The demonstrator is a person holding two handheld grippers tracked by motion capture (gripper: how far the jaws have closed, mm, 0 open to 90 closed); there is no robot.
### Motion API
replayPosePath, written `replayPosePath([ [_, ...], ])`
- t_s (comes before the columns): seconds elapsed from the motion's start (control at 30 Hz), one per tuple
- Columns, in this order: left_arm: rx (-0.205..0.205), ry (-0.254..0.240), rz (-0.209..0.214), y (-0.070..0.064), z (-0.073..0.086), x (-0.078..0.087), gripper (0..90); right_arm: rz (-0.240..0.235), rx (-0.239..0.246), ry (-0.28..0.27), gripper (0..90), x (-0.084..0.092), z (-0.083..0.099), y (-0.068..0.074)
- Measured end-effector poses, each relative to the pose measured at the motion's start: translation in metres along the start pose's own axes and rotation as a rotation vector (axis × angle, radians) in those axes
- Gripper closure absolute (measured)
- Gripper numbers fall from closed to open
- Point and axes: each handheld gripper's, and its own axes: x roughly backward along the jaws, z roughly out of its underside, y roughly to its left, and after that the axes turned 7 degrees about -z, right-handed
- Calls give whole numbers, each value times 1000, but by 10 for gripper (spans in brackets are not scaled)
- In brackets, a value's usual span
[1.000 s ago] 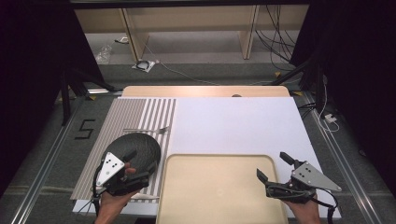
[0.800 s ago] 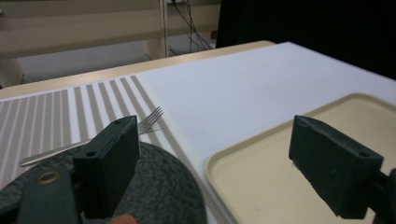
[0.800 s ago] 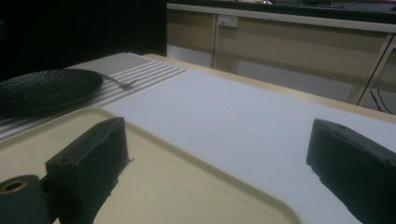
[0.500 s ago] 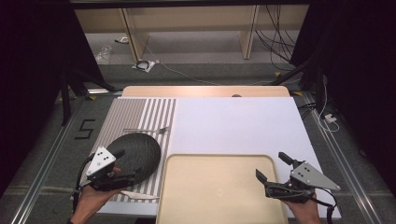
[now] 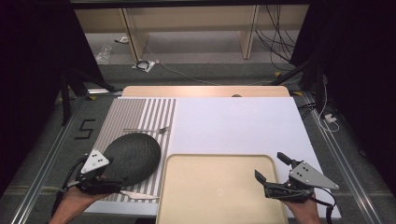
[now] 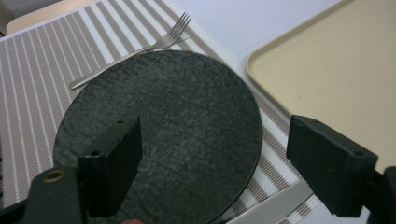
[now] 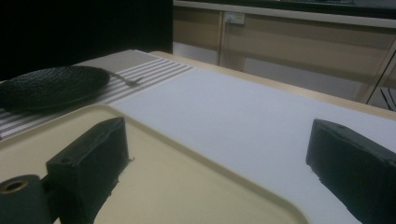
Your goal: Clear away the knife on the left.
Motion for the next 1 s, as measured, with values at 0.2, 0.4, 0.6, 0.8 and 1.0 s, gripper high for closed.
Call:
replayPosePath([
  [0.2, -11, 74, 3, 9, 7, -1, 187, -5, 0, 5, 66, -1, 0, 0],
  [0.4, -42, 146, -3, 13, 13, -3, 187, -11, 1, 12, 67, -1, 1, 0],
  [0.6, -53, 203, -6, 18, 22, -5, 191, -19, 7, 19, 67, -2, 1, 0],
  [0.8, -56, 265, -8, 25, 32, -7, 194, -25, 8, 30, 68, -3, 1, 1],
  [1.0, -58, 318, -6, 31, 36, -12, 200, -29, 13, 37, 68, -4, 1, 1],
])
